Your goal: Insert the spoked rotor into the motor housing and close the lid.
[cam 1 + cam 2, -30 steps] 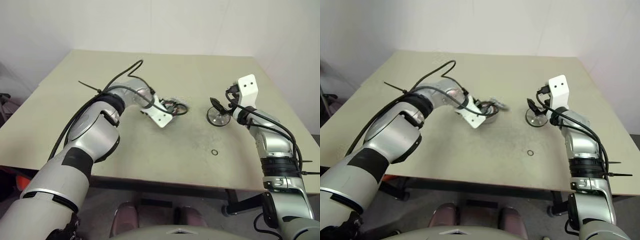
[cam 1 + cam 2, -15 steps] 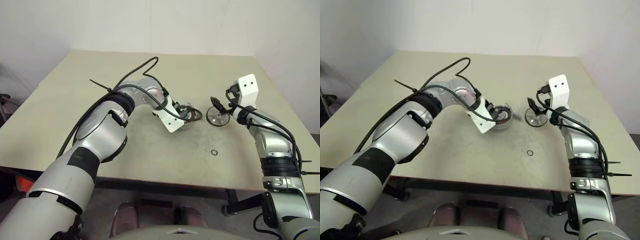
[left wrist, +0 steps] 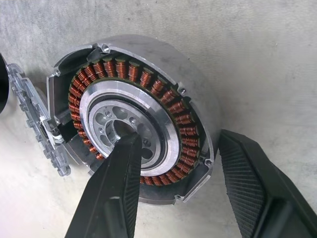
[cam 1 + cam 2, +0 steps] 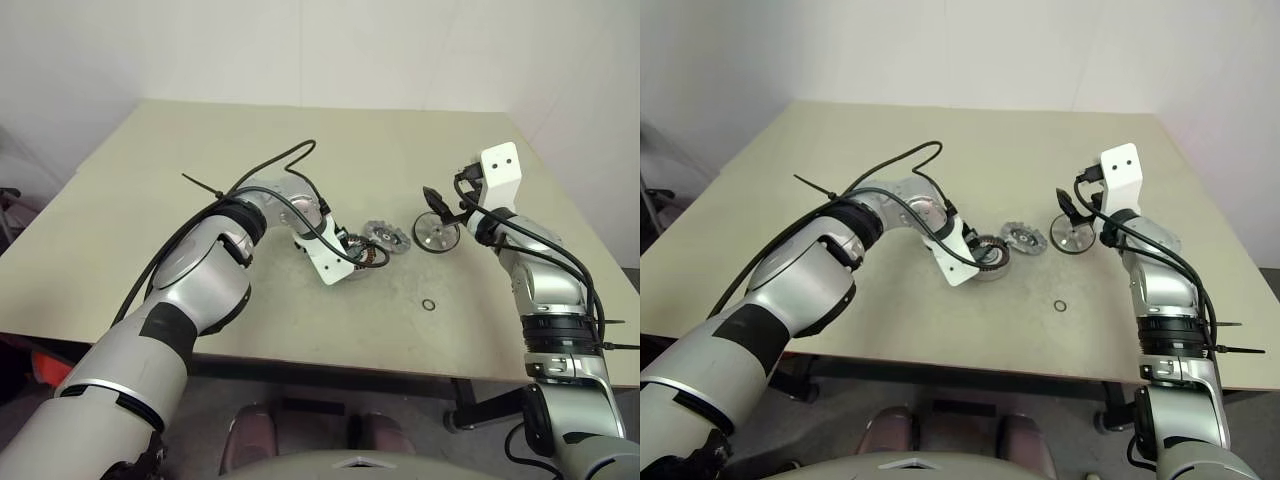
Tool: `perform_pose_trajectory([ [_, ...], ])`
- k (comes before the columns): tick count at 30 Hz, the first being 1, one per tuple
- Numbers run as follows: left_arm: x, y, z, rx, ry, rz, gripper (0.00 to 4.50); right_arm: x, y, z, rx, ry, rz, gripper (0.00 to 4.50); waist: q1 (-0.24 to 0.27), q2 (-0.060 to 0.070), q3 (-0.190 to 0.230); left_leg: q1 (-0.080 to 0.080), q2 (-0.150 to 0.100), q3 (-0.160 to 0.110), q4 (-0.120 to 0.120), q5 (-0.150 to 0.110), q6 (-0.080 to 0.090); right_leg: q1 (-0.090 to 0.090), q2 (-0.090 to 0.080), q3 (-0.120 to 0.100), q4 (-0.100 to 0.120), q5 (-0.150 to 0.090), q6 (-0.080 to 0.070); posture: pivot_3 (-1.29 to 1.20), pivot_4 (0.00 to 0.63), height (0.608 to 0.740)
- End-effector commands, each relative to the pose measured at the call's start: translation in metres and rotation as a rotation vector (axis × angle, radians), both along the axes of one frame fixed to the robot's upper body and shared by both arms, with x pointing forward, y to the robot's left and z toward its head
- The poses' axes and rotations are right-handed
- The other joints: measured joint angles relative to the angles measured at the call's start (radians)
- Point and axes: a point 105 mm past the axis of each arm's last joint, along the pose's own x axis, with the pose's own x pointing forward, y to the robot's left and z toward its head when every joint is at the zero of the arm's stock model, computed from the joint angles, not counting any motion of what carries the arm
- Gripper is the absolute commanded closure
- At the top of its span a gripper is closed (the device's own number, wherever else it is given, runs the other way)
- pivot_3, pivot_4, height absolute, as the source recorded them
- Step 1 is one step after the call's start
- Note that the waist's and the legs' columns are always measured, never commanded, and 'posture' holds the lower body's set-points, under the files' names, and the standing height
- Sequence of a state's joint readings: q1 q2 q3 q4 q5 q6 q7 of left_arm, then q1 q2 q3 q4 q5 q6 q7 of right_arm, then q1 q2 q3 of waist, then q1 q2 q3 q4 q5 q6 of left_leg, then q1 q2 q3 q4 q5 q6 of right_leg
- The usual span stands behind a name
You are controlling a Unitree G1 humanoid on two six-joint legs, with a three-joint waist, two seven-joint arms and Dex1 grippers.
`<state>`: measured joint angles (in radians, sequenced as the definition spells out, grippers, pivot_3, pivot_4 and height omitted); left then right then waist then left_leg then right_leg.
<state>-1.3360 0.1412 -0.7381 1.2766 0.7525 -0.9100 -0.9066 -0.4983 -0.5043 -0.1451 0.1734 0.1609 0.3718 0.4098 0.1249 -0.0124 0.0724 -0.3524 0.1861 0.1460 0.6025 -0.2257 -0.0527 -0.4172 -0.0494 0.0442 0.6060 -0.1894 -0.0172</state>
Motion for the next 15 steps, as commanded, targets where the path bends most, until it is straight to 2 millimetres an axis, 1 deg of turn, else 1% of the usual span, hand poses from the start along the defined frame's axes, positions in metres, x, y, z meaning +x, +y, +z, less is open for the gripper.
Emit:
perform_pose_trajectory([
  [1,0.003,-0.015,0.012,-0.082,-0.043,0.000,2.49,0.000,0.004,0.025,0.008,-0.089,0.013,0.00,0.000,0.000,0.000,0.000,0.000,0.000,0.000,0.000,0.000,0.000,0.000,0.000,0.000,0.000,0.000,0.00,0.000,0.740],
  [3,0.004,-0.012,0.011,-0.068,-0.042,0.000,2.49,0.000,0.004,0.026,0.009,-0.091,0.012,0.00,0.000,0.000,0.000,0.000,0.000,0.000,0.000,0.001,0.000,0.000,-0.001,0.000,0.000,0.000,0.000,0.00,0.000,0.740],
  [5,0.005,-0.007,0.012,-0.049,-0.043,0.005,1.75,0.000,0.003,0.027,0.010,-0.094,0.010,0.00,0.000,0.000,0.000,-0.001,0.000,0.000,0.000,0.001,0.001,0.000,-0.002,0.000,0.000,0.000,0.000,0.00,0.000,0.740],
  [6,0.006,-0.006,0.013,-0.048,-0.044,0.008,1.45,0.000,0.003,0.027,0.011,-0.094,0.009,0.00,0.000,0.000,0.000,-0.001,0.000,0.000,0.000,0.001,0.001,0.000,-0.002,-0.001,0.000,0.000,0.000,0.00,0.000,0.740],
  [10,0.011,-0.012,0.026,-0.122,-0.048,0.056,0.14,0.002,0.004,0.028,0.011,-0.096,0.011,0.00,-0.001,0.000,0.000,0.000,0.000,0.000,0.000,0.001,0.001,0.000,-0.001,-0.001,0.000,0.000,0.000,0.00,0.000,0.740],
  [15,0.011,-0.015,0.045,-0.150,-0.036,0.051,0.14,0.003,0.006,0.027,0.012,-0.094,0.017,0.00,0.000,0.000,0.000,-0.001,0.000,0.000,0.000,0.002,0.001,0.000,-0.002,-0.001,0.000,0.000,0.000,0.00,0.000,0.740],
])
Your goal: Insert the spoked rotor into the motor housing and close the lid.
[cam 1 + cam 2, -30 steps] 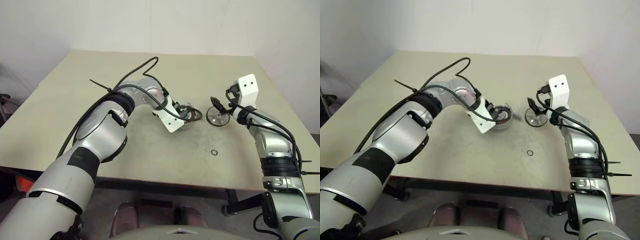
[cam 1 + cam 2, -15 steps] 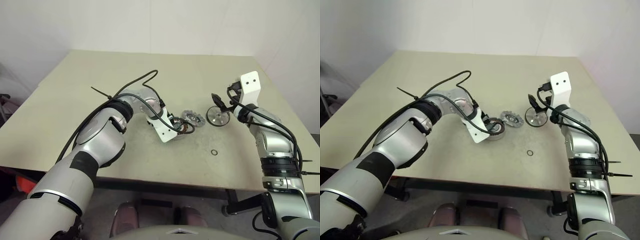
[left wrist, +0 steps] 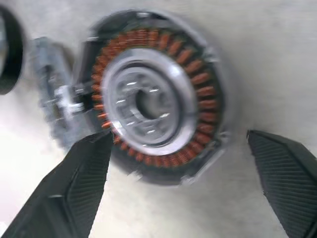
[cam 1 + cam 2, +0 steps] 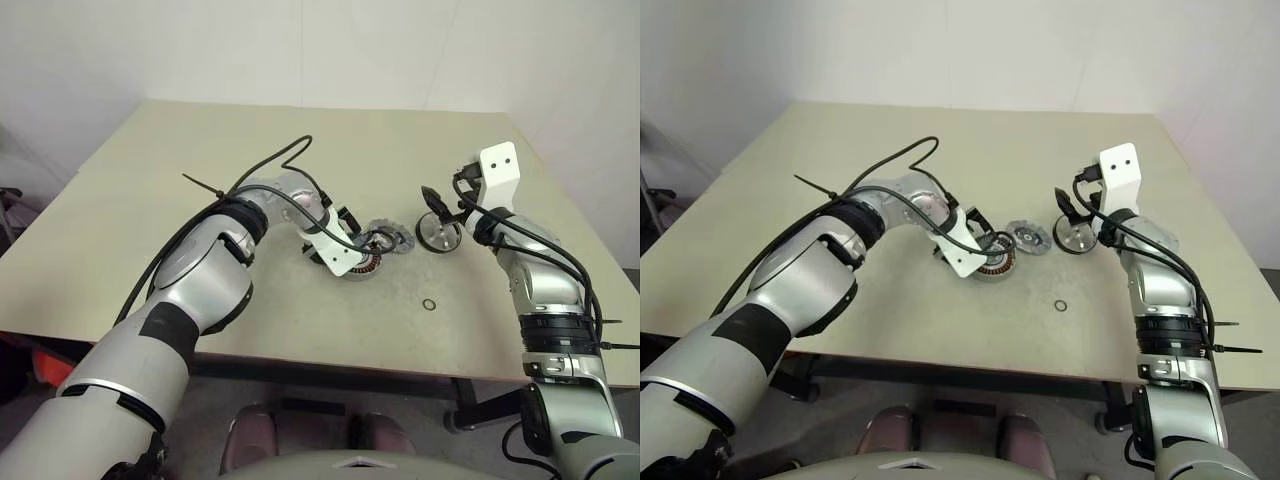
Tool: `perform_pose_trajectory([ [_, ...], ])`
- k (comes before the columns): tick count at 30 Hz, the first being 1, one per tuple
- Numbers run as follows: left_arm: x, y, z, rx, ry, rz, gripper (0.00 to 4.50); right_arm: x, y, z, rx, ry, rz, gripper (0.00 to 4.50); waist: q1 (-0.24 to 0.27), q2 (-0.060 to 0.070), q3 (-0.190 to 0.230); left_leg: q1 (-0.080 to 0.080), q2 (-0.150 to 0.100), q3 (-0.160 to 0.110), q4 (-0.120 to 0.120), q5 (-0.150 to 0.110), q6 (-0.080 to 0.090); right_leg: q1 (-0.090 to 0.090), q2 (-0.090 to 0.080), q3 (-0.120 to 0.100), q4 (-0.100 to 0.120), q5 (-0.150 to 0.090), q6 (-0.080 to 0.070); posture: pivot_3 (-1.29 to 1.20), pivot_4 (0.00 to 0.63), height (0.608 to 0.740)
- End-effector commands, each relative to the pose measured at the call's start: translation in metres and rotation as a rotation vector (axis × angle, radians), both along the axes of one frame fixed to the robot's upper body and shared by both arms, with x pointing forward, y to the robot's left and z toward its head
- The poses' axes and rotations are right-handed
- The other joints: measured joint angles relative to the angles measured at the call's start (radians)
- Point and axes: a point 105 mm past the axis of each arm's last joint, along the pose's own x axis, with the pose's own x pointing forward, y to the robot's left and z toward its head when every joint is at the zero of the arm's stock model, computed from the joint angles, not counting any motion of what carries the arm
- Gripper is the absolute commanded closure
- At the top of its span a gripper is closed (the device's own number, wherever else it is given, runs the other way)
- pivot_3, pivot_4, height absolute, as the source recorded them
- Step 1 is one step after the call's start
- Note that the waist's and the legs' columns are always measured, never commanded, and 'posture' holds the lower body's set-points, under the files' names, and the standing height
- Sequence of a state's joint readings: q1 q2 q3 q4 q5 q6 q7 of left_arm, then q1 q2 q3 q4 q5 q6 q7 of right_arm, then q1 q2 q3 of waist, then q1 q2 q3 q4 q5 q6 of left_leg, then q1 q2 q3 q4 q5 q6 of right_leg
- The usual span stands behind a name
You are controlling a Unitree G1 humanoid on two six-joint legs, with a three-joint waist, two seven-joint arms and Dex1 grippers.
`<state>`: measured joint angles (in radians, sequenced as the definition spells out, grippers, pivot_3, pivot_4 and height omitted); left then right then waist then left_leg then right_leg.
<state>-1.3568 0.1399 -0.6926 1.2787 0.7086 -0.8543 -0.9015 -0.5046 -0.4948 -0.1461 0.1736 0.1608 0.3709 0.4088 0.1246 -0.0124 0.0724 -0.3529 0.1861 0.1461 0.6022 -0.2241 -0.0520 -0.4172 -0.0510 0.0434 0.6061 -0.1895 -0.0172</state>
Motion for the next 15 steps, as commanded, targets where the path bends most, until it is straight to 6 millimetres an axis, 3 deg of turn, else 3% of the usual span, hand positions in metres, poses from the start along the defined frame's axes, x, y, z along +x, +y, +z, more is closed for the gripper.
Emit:
perform_pose_trajectory([
  [1,0.003,-0.008,0.033,-0.064,-0.025,-0.013,0.14,0.002,0.003,0.025,0.004,-0.087,0.013,0.00,0.000,0.000,0.000,0.000,0.000,0.000,0.000,0.000,0.000,0.000,0.000,0.000,0.000,0.000,0.000,0.00,0.000,0.740],
  [7,0.010,0.008,0.076,-0.153,0.042,0.067,0.14,0.001,0.008,0.023,-0.008,-0.079,0.040,0.00,-0.001,0.000,0.000,0.001,0.000,0.000,-0.001,0.000,0.000,0.000,0.000,0.000,0.000,0.000,0.000,0.00,0.000,0.740],
  [11,0.006,0.030,0.085,-0.210,0.161,0.111,0.14,-0.006,0.010,0.023,-0.021,-0.073,0.067,0.00,0.001,0.000,0.000,0.002,0.000,0.001,-0.004,0.001,-0.001,0.000,0.000,0.000,0.000,-0.001,-0.001,0.00,0.000,0.740],
  [15,-0.001,0.044,0.096,-0.390,0.371,0.176,0.14,-0.020,0.007,0.019,-0.020,-0.057,0.082,0.00,0.007,0.001,0.000,0.002,0.002,0.001,-0.005,0.001,-0.001,0.000,0.000,-0.001,0.000,-0.002,-0.002,0.00,0.000,0.740],
])
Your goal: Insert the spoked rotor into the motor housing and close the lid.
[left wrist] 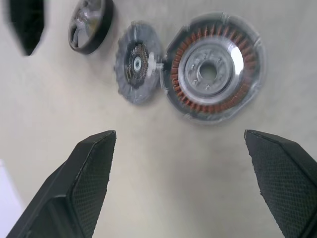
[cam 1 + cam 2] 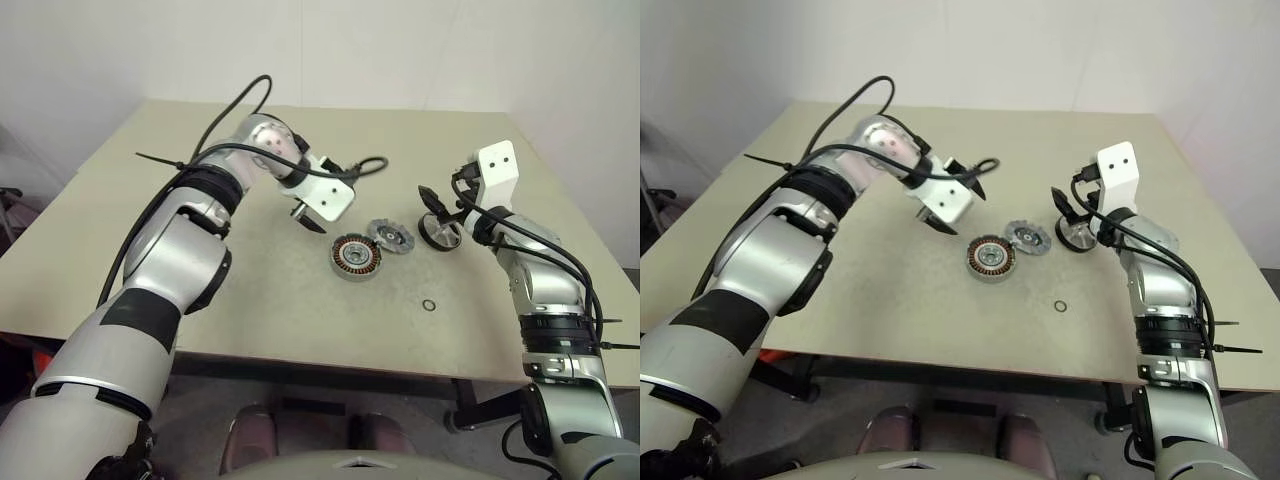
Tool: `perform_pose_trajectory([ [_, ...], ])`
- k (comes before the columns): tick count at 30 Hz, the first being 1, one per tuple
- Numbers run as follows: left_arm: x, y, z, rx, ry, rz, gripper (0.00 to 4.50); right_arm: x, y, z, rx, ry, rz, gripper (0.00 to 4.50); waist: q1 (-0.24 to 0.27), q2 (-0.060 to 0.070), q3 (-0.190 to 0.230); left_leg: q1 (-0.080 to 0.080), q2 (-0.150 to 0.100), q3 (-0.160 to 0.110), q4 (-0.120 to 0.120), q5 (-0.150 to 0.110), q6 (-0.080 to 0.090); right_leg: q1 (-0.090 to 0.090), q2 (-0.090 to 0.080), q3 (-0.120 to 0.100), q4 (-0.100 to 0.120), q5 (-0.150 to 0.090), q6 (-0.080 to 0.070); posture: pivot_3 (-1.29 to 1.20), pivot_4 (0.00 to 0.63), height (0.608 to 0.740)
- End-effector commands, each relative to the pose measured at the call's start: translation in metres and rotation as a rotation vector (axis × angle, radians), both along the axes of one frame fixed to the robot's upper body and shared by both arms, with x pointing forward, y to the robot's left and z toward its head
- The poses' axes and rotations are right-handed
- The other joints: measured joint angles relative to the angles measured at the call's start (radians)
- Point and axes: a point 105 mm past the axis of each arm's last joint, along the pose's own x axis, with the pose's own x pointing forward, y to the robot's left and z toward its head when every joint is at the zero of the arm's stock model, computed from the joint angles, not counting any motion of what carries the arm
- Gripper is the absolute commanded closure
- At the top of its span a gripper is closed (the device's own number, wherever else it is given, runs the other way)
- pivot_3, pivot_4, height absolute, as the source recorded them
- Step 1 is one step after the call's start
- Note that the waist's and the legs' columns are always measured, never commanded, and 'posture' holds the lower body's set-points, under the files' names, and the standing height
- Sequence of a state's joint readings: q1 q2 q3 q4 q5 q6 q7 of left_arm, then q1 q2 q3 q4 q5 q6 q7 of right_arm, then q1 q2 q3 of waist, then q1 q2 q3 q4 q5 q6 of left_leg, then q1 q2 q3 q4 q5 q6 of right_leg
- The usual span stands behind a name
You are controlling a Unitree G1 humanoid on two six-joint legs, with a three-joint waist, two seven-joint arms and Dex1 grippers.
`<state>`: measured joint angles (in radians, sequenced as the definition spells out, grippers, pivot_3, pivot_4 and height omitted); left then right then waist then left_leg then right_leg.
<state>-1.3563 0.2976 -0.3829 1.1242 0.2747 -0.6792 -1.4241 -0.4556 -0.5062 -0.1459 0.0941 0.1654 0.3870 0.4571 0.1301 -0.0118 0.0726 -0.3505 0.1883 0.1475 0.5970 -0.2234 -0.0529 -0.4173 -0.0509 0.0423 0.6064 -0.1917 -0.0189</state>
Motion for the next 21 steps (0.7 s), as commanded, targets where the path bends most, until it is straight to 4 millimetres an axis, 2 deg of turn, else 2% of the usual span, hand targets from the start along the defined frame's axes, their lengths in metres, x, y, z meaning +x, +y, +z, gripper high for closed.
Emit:
perform_pose_trajectory([
  [1,-0.005,0.007,0.022,-0.217,0.157,0.058,0.14,-0.015,0.001,0.016,-0.002,-0.049,0.039,0.00,0.003,0.000,0.000,0.000,0.000,0.000,0.000,0.000,0.000,0.000,0.000,-0.001,0.000,0.000,-0.001,0.00,0.000,0.740],
  [6,-0.002,0.025,0.030,-0.609,0.405,0.267,0.14,-0.051,0.010,0.003,-0.038,-0.030,0.167,0.00,0.015,0.001,0.000,-0.002,0.002,0.000,0.000,0.000,0.001,0.000,0.000,-0.007,0.001,-0.003,-0.003,0.00,0.000,0.740],
  [12,-0.011,0.046,0.028,-0.970,0.721,0.452,0.14,-0.083,0.011,-0.012,-0.034,0.035,0.241,0.00,0.006,0.002,0.000,-0.004,0.003,0.000,0.000,0.000,0.001,0.000,0.000,-0.010,0.001,-0.005,-0.004,0.00,0.000,0.740],
  [17,-0.032,0.050,0.003,-1.039,0.931,0.526,0.14,-0.103,0.011,-0.033,-0.038,0.160,0.298,0.00,-0.007,0.003,0.000,-0.002,0.003,0.000,0.000,0.000,0.003,0.004,-0.002,-0.012,0.000,-0.008,-0.003,0.00,0.000,0.740],
  [21,-0.041,0.053,-0.020,-1.030,0.974,0.599,0.14,-0.117,0.006,-0.054,-0.057,0.262,0.300,0.00,-0.010,0.003,0.000,-0.001,0.003,0.000,0.000,-0.001,0.005,0.006,-0.003,-0.012,-0.001,-0.009,-0.001,0.00,0.000,0.740],
])
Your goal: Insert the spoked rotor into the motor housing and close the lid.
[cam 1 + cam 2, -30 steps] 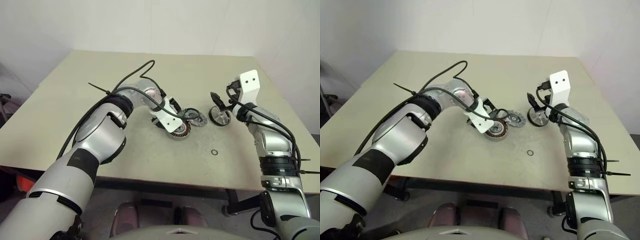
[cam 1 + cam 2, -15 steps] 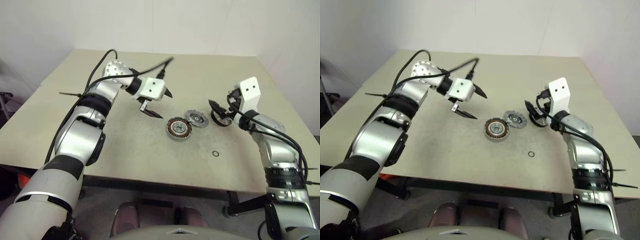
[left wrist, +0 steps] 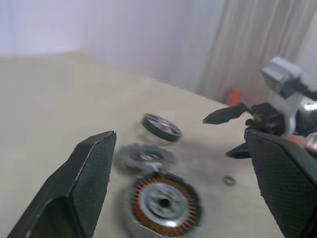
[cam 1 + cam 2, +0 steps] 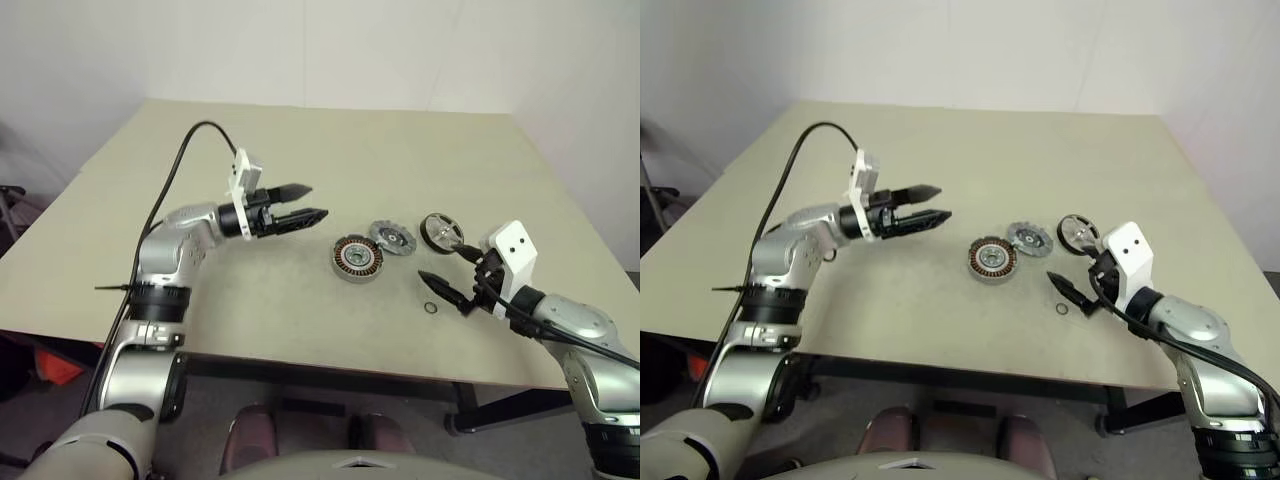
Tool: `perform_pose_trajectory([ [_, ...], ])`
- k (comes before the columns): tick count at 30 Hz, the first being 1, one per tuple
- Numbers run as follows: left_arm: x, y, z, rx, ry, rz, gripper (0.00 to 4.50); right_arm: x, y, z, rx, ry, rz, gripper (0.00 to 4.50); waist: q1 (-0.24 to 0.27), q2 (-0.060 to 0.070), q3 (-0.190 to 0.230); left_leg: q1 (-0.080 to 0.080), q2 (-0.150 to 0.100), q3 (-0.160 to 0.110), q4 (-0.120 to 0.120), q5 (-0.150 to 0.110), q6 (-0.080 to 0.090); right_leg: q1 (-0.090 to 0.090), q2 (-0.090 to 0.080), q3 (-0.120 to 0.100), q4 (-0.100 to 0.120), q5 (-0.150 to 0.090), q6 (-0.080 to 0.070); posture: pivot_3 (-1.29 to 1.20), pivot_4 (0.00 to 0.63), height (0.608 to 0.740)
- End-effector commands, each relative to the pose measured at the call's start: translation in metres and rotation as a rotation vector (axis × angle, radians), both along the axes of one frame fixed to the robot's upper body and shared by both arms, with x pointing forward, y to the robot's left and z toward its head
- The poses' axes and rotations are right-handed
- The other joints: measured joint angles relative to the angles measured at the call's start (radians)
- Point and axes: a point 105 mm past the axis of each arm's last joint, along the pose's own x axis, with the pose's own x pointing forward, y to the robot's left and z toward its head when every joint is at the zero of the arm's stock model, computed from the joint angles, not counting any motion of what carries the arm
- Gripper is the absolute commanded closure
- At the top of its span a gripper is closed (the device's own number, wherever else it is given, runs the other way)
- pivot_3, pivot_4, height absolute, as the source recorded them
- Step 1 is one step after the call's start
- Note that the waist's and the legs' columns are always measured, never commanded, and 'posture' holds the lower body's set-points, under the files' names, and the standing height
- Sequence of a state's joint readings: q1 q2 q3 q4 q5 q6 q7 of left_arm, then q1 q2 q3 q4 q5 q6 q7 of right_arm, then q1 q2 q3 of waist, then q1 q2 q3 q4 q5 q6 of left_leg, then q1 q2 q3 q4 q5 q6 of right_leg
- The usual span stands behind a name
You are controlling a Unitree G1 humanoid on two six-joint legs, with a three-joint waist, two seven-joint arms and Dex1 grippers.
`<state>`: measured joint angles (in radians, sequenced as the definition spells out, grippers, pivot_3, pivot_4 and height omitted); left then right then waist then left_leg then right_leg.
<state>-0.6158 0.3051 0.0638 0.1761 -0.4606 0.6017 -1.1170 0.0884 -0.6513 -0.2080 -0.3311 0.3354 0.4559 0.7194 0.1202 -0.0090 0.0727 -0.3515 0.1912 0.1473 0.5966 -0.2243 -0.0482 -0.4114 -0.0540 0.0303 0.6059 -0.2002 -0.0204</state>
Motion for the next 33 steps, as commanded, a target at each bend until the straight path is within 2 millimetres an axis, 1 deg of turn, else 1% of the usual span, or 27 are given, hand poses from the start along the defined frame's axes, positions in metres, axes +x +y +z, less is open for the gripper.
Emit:
perform_pose_trajectory([
  [1,-0.005,-0.001,0.004,-0.010,-0.016,0.028,0.14,-0.007,-0.001,0.001,-0.023,0.011,0.011,0.00,0.000,0.000,0.000,0.000,0.000,0.000,0.000,0.000,0.000,0.000,0.000,0.000,0.000,0.000,0.000,0.00,0.000,0.740],
  [4,-0.006,0.000,-0.004,-0.003,-0.003,0.054,0.14,-0.012,-0.002,-0.010,-0.034,0.057,0.009,0.00,-0.001,0.000,0.000,0.000,0.000,0.000,0.000,0.000,0.001,0.001,0.000,-0.001,0.000,-0.002,0.004,0.00,0.000,0.740],
  [6,-0.007,-0.001,-0.004,-0.005,-0.001,0.060,0.14,-0.014,-0.001,-0.013,-0.030,0.070,0.008,0.00,-0.001,0.000,0.000,0.001,0.000,0.000,0.000,0.000,0.001,0.001,-0.001,-0.001,0.000,-0.004,0.007,0.00,0.000,0.740],
  [11,-0.002,0.002,-0.004,0.000,-0.004,0.093,0.14,-0.019,0.002,-0.026,-0.034,0.115,0.024,0.00,-0.002,0.001,-0.001,0.000,0.000,0.000,0.000,0.000,0.002,0.001,-0.002,-0.001,0.000,-0.004,0.007,0.00,0.000,0.740],
  [14,0.002,0.003,-0.005,0.013,-0.011,0.109,0.14,-0.016,-0.001,-0.037,-0.055,0.129,0.001,0.00,-0.003,0.001,-0.001,0.000,-0.001,0.000,0.000,0.001,0.002,0.001,-0.002,-0.001,0.000,-0.004,0.007,0.00,0.000,0.740],
  [19,0.004,0.005,-0.004,0.024,-0.026,0.120,0.14,-0.013,-0.004,-0.043,-0.082,0.127,-0.012,0.00,-0.012,0.001,-0.001,0.000,-0.001,0.000,0.000,0.001,0.002,0.002,-0.002,-0.002,0.000,-0.004,0.007,0.00,0.000,0.740],
  [21,0.005,0.006,-0.004,0.030,-0.029,0.126,0.11,-0.012,-0.005,-0.044,-0.084,0.127,-0.017,0.38,-0.017,0.001,-0.001,0.000,-0.001,0.000,0.000,0.001,0.002,0.004,-0.003,-0.002,0.000,-0.004,0.007,0.00,0.000,0.740],
  [23,0.006,0.006,-0.004,0.035,-0.032,0.129,0.11,-0.011,-0.006,-0.045,-0.086,0.127,-0.018,0.87,-0.021,0.001,-0.001,0.000,-0.001,0.000,0.000,0.001,0.003,0.005,-0.003,-0.002,0.000,-0.005,0.008,0.00,0.000,0.740],
  [24,0.006,0.006,-0.005,0.036,-0.034,0.131,0.11,-0.011,-0.006,-0.045,-0.086,0.127,-0.018,1.30,-0.022,0.001,-0.001,0.000,-0.001,0.000,0.000,0.001,0.003,0.005,-0.003,-0.002,0.000,-0.005,0.008,0.00,0.000,0.740],
  [30,0.008,0.006,-0.005,0.044,-0.043,0.138,0.11,-0.010,-0.006,-0.044,-0.083,0.124,-0.016,3.40,-0.023,0.001,-0.001,0.001,-0.001,0.000,0.000,0.001,0.004,0.006,-0.004,-0.002,0.000,-0.005,0.008,0.00,0.000,0.740],
  [31,0.008,0.005,-0.005,0.044,-0.045,0.138,0.11,-0.009,-0.006,-0.044,-0.079,0.123,-0.016,3.40,-0.023,0.001,-0.001,0.001,-0.001,0.000,0.000,0.001,0.004,0.006,-0.004,-0.002,0.000,-0.005,0.008,0.00,0.000,0.740],
  [33,0.009,0.005,-0.005,0.046,-0.049,0.140,0.11,-0.007,-0.006,-0.042,-0.068,0.118,-0.023,3.73,-0.023,0.001,-0.001,0.001,-0.001,0.000,0.000,0.001,0.004,0.006,-0.004,-0.002,0.000,-0.004,0.007,0.00,0.000,0.740],
])
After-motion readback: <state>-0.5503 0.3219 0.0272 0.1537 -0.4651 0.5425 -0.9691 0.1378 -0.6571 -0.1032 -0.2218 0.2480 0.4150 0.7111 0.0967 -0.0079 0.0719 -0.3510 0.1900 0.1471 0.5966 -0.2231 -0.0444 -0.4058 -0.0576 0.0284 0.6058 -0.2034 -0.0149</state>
